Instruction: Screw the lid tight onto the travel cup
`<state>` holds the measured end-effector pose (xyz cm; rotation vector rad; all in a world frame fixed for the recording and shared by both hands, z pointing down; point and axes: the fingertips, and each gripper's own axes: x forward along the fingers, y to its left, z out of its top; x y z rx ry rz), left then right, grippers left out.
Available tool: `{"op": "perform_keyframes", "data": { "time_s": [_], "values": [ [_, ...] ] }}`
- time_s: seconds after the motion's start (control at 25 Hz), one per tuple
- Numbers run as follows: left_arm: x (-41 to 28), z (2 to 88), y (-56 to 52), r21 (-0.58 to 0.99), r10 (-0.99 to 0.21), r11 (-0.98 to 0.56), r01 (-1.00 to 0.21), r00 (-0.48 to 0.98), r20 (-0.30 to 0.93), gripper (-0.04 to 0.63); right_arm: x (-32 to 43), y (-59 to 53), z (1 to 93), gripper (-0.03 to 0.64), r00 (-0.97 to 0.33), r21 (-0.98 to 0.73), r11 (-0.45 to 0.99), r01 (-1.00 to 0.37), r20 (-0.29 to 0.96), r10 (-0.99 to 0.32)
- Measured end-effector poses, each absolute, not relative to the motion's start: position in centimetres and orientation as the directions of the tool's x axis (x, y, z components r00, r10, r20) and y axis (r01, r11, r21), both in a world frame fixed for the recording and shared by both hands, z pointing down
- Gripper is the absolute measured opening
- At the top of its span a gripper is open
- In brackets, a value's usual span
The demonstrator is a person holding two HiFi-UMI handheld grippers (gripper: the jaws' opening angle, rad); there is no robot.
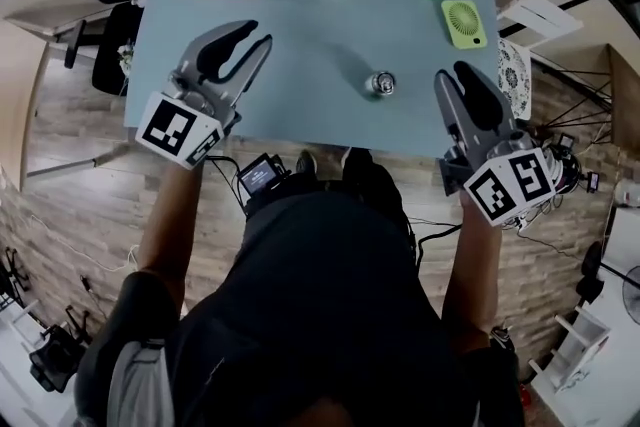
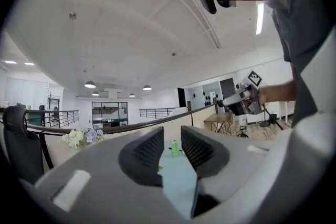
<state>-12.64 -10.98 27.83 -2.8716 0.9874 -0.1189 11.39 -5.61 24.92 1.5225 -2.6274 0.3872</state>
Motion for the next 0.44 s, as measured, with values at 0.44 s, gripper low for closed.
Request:
{"op": "perform_keyframes", "data": {
  "time_s": [0.44],
  "values": [
    [-14.3, 28.2, -9.0, -0.097, -0.601, -0.798, -0.595, 0.799, 0.034, 0.161, 9.4, -3.6, 24.8, 0.135, -0.480, -0.182, 0.448, -0.875, 0.216, -0.850]
  ]
}}
